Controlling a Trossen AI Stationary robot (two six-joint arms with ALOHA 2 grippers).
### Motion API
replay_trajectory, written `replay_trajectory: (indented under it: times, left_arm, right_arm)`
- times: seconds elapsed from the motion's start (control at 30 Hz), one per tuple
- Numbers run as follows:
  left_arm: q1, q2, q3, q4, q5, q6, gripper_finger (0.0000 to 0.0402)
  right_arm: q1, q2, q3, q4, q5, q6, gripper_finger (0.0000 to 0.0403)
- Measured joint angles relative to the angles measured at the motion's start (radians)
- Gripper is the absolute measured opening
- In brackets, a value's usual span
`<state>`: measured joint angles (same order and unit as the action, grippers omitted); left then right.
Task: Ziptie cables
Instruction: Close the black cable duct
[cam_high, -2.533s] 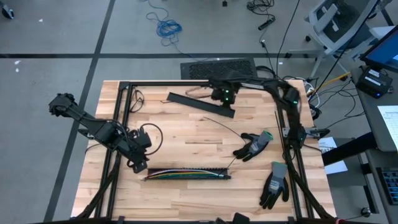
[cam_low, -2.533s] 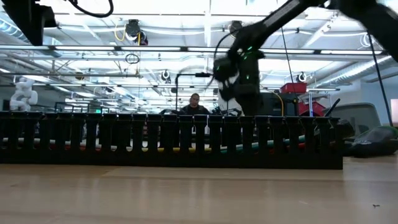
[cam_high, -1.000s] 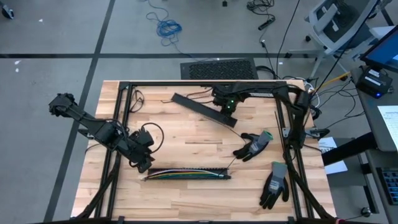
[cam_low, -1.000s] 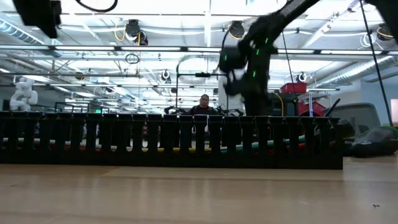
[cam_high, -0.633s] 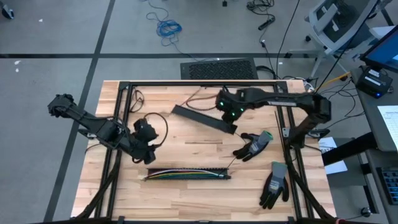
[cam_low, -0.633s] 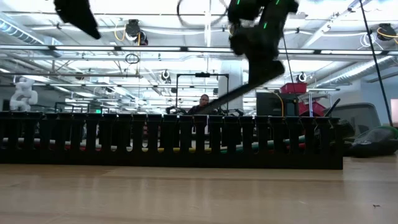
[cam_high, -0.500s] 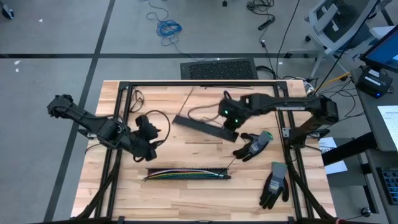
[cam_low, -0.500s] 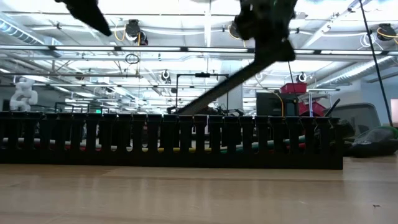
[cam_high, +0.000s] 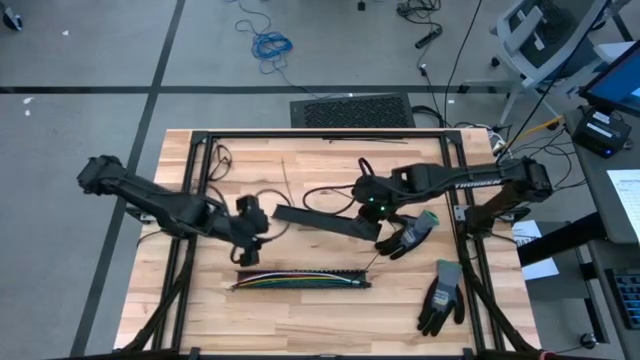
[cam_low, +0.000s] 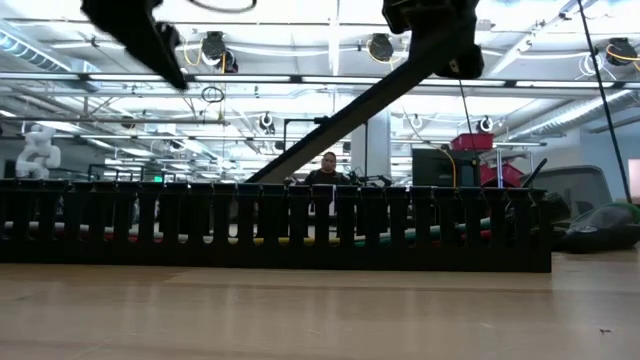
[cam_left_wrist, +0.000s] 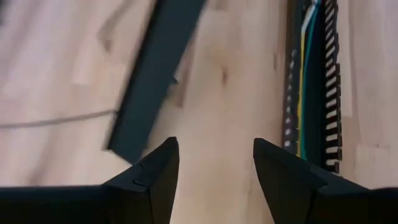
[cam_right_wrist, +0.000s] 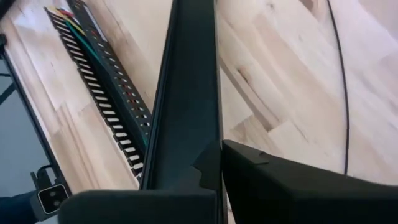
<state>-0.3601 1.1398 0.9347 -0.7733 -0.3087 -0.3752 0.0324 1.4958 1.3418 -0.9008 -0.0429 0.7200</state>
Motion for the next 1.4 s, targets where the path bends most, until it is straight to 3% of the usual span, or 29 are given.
replay_trajectory:
  times: [0.17, 0.3, 0.53, 0.87, 1.4]
  left_arm:
    - [-0.016, 0.080, -0.059, 0.155, -0.001, -0.087, 0.0202]
    - [-0.015, 0.181, -0.062, 0.168, -0.007, -0.084, 0.0202]
    - [-0.015, 0.339, -0.039, 0.200, -0.168, -0.142, 0.0202]
    - [-0.013, 0.373, 0.001, 0.196, -0.313, -0.141, 0.0202]
    - [-0.006, 0.453, 0.007, 0.244, -0.302, -0.089, 0.0202]
  right_arm:
    - [-0.026, -0.004, 0.000, 0.011, -0.008, -0.066, 0.0001]
    - [-0.036, -0.005, 0.000, 0.030, -0.010, -0.084, 0.0001]
    - [-0.040, -0.005, 0.001, 0.064, -0.017, -0.101, 0.0000]
    - [-0.040, -0.005, 0.001, 0.093, -0.041, -0.096, 0.0000]
    - [-0.060, -0.006, 0.001, 0.163, -0.064, -0.077, 0.0000]
